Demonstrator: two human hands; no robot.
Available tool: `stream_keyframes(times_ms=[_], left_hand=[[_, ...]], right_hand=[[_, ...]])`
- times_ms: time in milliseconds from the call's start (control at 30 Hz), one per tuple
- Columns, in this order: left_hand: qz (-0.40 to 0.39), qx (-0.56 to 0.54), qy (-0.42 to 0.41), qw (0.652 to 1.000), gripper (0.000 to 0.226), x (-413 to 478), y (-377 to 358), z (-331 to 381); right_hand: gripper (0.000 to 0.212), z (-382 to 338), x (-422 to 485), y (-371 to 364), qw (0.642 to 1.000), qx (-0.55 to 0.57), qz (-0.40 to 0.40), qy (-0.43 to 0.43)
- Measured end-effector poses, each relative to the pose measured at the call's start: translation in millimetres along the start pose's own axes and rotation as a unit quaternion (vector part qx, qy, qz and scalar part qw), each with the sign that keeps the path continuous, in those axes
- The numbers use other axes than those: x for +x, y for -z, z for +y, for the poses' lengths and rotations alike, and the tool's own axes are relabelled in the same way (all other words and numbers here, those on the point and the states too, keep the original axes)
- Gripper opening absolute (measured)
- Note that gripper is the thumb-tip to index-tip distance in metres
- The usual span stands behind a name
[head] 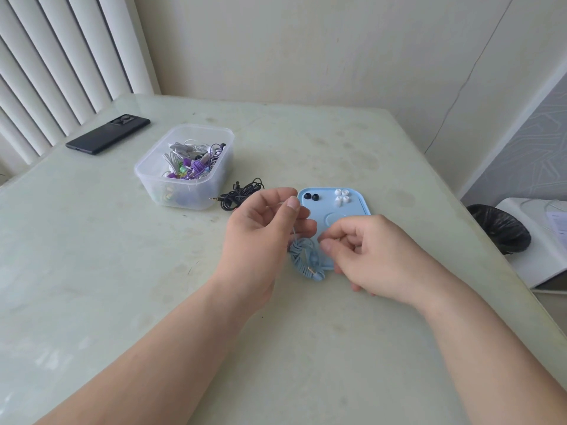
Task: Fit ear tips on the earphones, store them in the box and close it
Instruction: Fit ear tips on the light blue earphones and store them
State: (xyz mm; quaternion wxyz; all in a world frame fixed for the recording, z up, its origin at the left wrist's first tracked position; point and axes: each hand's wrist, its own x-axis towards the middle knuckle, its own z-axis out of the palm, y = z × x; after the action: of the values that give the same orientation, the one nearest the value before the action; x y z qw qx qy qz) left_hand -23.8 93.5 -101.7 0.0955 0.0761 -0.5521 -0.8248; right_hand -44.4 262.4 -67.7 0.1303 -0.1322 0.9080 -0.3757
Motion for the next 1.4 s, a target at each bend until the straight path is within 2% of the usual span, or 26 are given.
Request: stream_keyframes(times_ms=[233, 500, 700, 800, 900, 1067, 1200, 1400], left_hand=[[-0.008, -0.074, 0.008, 0.997, 0.009, 2.7, -0.2, 1.4], [-0.011, -0.113, 0.017, 0.993, 0.014, 4.5, 2.5, 4.5], [-0.006, -0.110, 0.026, 0.994, 0.012, 4.9, 2.4, 6.2], [0.016, -0.084, 0.026, 0.996, 0.011, 4.2, 0.6, 4.4], [0.055, 0.008, -0.001, 0.998, 0.008, 2.8, -0.4, -3.3], [0.090, 0.089, -0.024, 0.992, 0.005, 3.0, -1.9, -6.3], [0.086, 0.132, -0.044, 0.987, 0.007, 0.7, -2.9, -7.0], [0.079, 0.129, -0.042, 0.988, 0.007, 0.3, -3.1, -5.6]], right_hand=[[0.009, 4.0, 1.1, -2.0, 0.999, 0.019, -0.036, 0.007], [0.008, -0.7, 1.7, -3.3, 0.978, 0.207, -0.018, 0.006], [0.026, -2.5, 3.2, 0.2, 0.958, 0.283, -0.013, 0.032], [0.029, -1.0, 3.5, -0.2, 0.952, 0.294, -0.021, 0.079], [0.021, 1.3, 3.9, -5.2, 0.951, 0.281, -0.038, 0.126], [0.022, 1.7, 4.5, -6.8, 0.944, 0.306, -0.053, 0.114], [0.023, 3.4, 4.2, -13.6, 0.953, 0.274, -0.046, 0.121], [0.017, 2.0, 3.2, -14.9, 0.957, 0.255, -0.001, 0.138]])
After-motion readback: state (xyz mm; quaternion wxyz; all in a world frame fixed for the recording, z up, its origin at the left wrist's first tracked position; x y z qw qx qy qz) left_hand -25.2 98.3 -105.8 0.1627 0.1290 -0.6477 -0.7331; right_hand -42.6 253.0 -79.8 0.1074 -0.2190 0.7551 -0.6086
